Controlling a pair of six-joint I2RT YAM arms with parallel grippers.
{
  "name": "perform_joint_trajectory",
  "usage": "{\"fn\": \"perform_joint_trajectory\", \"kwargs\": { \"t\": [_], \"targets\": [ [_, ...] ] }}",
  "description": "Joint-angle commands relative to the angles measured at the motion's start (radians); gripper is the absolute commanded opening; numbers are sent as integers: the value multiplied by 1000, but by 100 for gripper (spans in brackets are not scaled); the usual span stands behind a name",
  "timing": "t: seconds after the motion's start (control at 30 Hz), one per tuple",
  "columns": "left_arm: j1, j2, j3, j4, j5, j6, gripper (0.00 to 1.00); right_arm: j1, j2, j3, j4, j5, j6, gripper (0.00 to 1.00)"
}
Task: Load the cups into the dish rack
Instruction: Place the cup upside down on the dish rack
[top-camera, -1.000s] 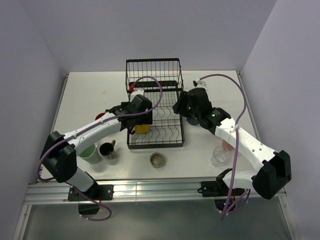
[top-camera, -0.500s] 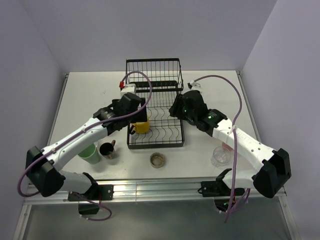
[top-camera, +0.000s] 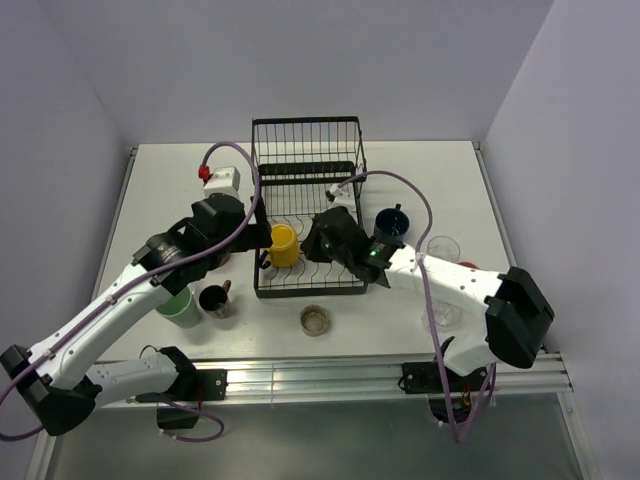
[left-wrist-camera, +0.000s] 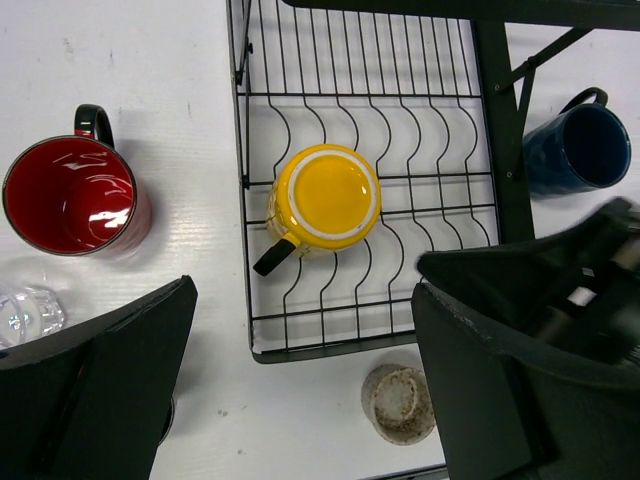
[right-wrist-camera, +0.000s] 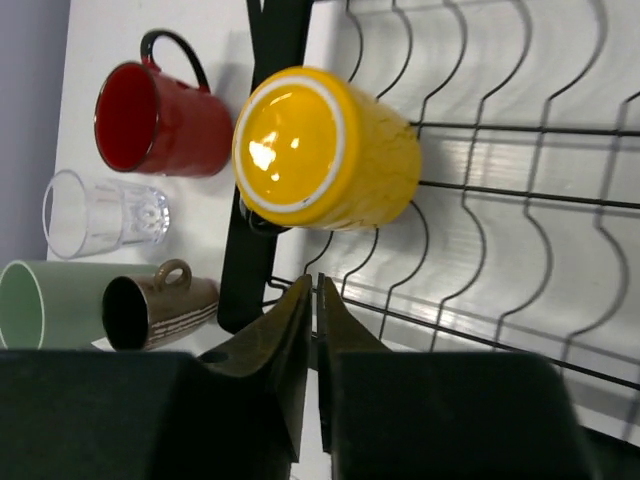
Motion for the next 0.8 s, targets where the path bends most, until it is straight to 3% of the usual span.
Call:
{"fn": "perform_joint_trajectory", "kwargs": {
  "t": [0.0, 0.1, 0.4, 0.77],
  "targets": [
    [6, -54, -8, -19, 3, 14, 96, 22, 59, -38, 206, -10, 103, 9],
    [9, -76, -13, -27, 9, 25, 96, 26, 116, -61, 289, -53, 173, 0],
    [26, -110, -19, -19, 32, 62, 97, 32, 232, -125, 498, -136, 335, 0],
    [54, -124, -40, -5, 60, 84, 97, 2, 326, -114, 588, -182, 405, 0]
  ]
}}
